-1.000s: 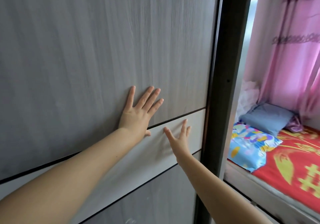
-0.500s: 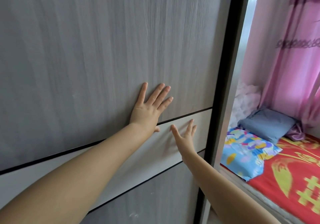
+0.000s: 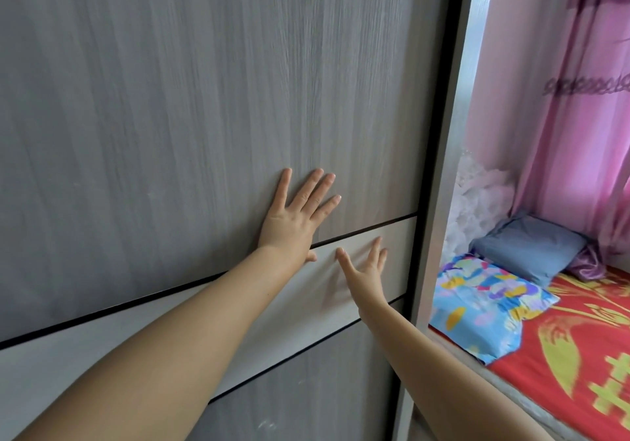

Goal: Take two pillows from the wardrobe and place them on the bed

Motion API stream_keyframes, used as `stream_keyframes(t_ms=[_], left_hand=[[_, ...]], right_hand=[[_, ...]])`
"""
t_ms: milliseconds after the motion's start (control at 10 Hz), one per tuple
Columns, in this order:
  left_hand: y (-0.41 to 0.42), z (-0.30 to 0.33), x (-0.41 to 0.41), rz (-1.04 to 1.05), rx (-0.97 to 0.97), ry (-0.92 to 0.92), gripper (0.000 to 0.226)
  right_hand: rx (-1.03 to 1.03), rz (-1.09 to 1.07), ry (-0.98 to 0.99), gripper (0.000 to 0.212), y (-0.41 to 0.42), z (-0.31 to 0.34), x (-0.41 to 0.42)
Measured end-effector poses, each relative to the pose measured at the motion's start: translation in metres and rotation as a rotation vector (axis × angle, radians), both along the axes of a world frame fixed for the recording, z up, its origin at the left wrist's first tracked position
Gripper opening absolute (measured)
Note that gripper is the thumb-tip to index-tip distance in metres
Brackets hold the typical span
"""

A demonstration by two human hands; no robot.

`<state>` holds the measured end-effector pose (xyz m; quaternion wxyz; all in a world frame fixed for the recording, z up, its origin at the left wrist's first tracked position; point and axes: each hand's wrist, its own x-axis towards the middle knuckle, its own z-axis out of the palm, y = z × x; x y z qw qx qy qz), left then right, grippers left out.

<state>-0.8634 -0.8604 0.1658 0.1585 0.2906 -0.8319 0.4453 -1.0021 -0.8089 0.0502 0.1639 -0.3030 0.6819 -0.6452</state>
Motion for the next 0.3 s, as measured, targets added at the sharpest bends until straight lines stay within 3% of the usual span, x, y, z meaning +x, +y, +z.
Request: stream_keyframes(t_ms=[200, 300], left_hand=[[0.007, 0.015, 0.004, -0.044, 0.077, -0.024, 0.106], [0.021, -0.010, 0.017, -0.208, 0.228, 0.044, 0.082]], right_hand=[[0.097, 0.063, 0.025, 0.098, 0.015, 0.013, -0.008], [0.089, 0.134, 0.073, 0.091, 0.038, 0.002, -0.016]])
